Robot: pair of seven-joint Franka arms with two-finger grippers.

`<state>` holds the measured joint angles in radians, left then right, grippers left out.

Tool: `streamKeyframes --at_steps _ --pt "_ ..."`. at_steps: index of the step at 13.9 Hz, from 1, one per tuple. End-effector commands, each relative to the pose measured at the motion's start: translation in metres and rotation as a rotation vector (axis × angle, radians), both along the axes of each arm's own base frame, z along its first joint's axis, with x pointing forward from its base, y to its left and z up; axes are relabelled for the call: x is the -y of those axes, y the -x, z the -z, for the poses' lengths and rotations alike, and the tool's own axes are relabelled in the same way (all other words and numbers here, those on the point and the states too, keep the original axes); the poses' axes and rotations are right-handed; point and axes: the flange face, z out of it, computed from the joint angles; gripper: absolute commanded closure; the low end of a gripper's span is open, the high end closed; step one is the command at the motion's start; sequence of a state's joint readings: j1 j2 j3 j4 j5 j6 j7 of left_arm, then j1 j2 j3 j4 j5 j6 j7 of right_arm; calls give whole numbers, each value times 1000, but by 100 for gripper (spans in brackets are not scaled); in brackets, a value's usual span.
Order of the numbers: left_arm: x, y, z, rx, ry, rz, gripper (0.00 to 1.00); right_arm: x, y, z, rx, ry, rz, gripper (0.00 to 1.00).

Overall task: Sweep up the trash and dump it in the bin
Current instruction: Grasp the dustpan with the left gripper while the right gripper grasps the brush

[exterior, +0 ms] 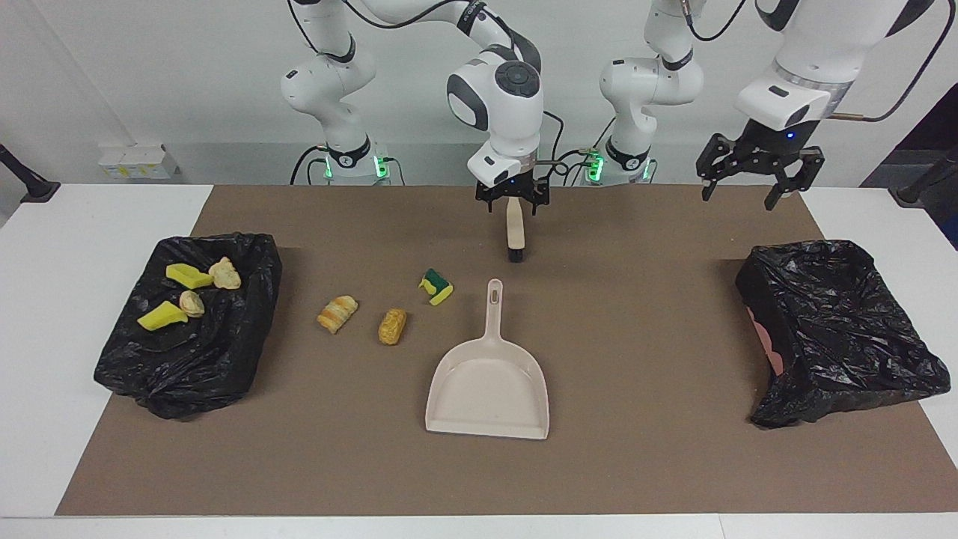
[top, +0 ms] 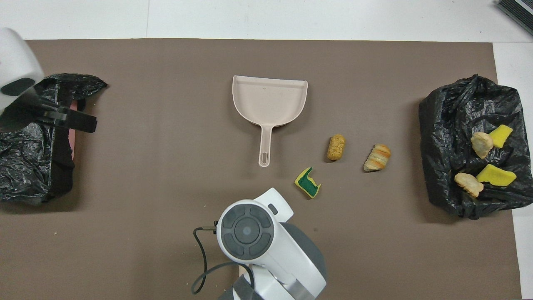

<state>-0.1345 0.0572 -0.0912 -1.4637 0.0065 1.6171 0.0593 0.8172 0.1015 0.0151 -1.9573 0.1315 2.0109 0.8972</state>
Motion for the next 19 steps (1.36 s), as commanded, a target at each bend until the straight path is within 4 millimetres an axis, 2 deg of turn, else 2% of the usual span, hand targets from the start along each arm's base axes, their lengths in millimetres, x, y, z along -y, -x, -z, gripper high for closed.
streamKeyframes --at_steps 1,4,5,6,7,9,11,12,14,18,19 --pt "50 -19 39 11 46 -48 0 13 42 6 -1 -20 8 0" --pt "108 -14 93 41 79 -86 0 19 81 16 -33 -45 12 0" --pt "129 -12 108 45 97 -69 0 17 91 20 -49 -44 6 3" --pt "144 -10 119 36 104 -69 0 12 100 26 -62 -38 -3 5" --pt "159 -12 140 22 81 -71 0 6 109 36 -72 -26 -7 7" --pt "205 -5 171 74 40 -82 0 -4 117 59 -69 -17 -1 11" --pt "231 -2 194 76 68 -114 0 -7 120 79 -76 0 -4 19" --pt "245 1 208 62 85 -112 0 -7 122 84 -78 6 -6 25" --pt "262 7 223 57 115 -131 0 -7 121 84 -77 5 -3 46" --pt "289 20 257 34 146 -149 0 -9 121 83 -75 2 -6 100" --pt "292 19 268 46 126 -146 0 -10 120 84 -78 5 -5 100"
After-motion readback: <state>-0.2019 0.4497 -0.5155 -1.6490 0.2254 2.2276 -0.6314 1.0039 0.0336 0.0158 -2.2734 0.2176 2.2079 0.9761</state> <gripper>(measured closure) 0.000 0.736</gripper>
